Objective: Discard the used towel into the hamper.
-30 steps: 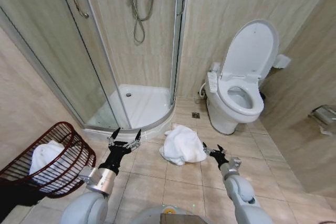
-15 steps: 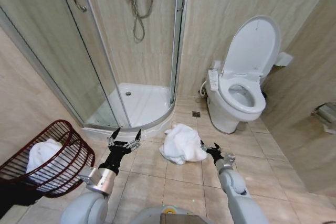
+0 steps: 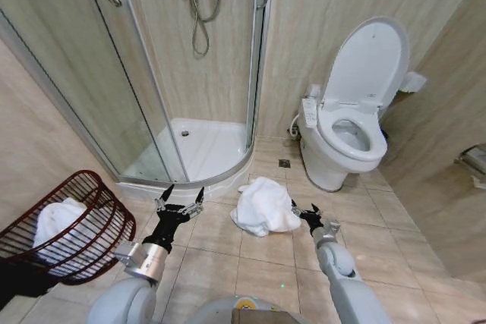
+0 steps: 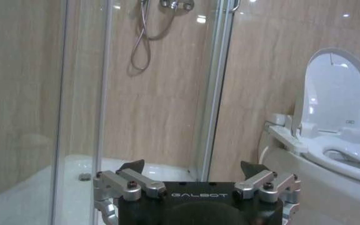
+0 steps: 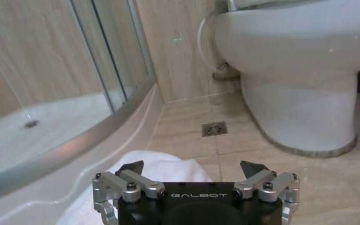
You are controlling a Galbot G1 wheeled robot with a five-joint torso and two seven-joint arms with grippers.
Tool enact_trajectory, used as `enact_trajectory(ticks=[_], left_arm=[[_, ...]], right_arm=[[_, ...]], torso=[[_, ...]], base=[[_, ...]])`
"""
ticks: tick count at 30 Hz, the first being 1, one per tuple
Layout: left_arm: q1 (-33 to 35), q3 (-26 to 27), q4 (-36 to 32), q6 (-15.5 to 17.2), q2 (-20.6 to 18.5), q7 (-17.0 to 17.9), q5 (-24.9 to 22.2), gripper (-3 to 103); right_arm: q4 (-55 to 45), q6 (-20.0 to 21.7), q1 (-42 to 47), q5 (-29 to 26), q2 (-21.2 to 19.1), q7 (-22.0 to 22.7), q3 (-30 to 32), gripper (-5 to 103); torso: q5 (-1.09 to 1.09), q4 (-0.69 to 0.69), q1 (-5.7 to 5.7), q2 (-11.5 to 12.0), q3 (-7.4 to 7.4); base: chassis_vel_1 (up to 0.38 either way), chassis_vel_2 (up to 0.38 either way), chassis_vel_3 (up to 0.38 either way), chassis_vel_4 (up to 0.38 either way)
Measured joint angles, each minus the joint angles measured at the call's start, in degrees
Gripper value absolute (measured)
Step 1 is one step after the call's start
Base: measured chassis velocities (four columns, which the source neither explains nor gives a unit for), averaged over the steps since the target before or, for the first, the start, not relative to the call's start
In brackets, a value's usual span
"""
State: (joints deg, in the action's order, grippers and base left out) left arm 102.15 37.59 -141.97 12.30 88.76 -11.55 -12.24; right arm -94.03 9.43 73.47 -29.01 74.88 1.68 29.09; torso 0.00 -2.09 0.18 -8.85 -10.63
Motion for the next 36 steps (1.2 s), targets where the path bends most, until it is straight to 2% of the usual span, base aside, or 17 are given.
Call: enact_trajectory(ticks=[7,17,25,26,29,31,36], left_arm=[[0.0,0.0,0.0,0.0,0.0,0.0,0.0,100],[0.0,0.0,0.0,0.0,0.0,0.0,0.0,100],[0.0,0.0,0.0,0.0,0.0,0.0,0.0,100],[0.0,0.0,0.0,0.0,0.0,0.0,0.0,100],[0.0,0.0,0.0,0.0,0.0,0.0,0.0,100],[0.0,0.0,0.0,0.0,0.0,0.0,0.0,100],[0.0,0.0,0.0,0.0,0.0,0.0,0.0,100]], right_arm=[[-1.3,1.3,0.3,-1.2,0.2,-1.6,0.1,100],[0.2,-0.5,0.4,0.5,0.2,-4.0,0.3,100],[0.9,-1.2,-0.1,2.2,0.3,-6.4,0.0,100],[0.9,-0.9,-0.2,2.3,0.5,-6.7,-0.2,100],[1.5,0.2,-1.1,2.5,1.4,-6.7,-0.9,100],[1.9,1.6,-1.7,2.9,2.3,-5.8,-1.9,100],[2.4,3.8,-2.4,1.3,1.1,-4.7,-6.6,100]], torso=[[-0.01,-0.01,-0.14,1.1,0.88],[0.0,0.0,-0.14,1.0,0.89],[0.0,0.0,-0.11,0.8,0.72],[-0.04,0.0,-0.1,0.8,0.72],[0.03,-0.02,-0.05,0.7,0.66],[-0.03,0.0,-0.04,0.7,0.65],[-0.02,0.01,-0.05,0.6,0.63]], base=[[0.0,0.0,0.0,0.0],[-0.018,0.021,0.015,-0.018],[-0.163,0.144,0.144,-0.157],[-0.159,0.171,0.191,-0.158],[-0.14,0.148,0.163,-0.052],[-0.055,0.09,0.017,-0.014],[0.023,0.022,-0.048,-0.014]])
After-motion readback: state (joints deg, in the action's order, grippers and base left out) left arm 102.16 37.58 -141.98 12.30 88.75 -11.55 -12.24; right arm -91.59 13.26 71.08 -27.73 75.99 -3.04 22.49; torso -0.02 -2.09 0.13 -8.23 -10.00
